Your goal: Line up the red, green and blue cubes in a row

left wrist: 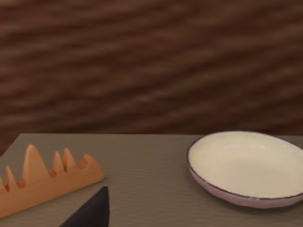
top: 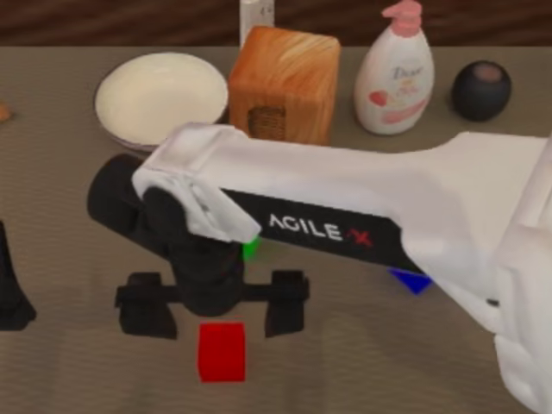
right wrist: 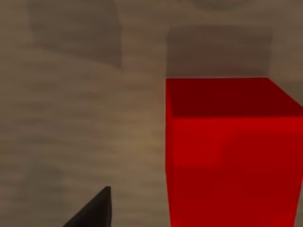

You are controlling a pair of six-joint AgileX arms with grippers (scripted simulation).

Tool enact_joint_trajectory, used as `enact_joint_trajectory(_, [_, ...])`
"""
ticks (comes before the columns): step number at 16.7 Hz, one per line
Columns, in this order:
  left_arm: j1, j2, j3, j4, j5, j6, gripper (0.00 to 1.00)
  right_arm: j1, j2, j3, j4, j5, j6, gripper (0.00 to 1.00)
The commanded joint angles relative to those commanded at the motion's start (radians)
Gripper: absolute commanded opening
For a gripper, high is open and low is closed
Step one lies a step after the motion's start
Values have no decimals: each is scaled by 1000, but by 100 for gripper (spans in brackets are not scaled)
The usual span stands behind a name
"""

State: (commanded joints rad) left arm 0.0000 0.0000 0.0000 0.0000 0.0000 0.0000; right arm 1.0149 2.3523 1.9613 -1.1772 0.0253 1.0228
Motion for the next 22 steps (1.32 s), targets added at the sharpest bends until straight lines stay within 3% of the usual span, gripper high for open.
enact_joint_trajectory(8, [0, 0, 0, 0, 0, 0, 100, -2, -23, 53, -67, 0, -2, 100])
enact_joint_trajectory(12, [-29, 91, 89, -58, 3, -8, 100, -46, -124, -29, -11, 36, -62, 100])
enact_joint_trajectory(18, [-131, 518, 479, -295, 2, -40, 100, -234, -582, -381, 203, 122, -271, 100])
enact_joint_trajectory(22, [-221, 959, 824, -513, 1, -68, 100, -417, -1028, -755, 395, 150, -459, 100])
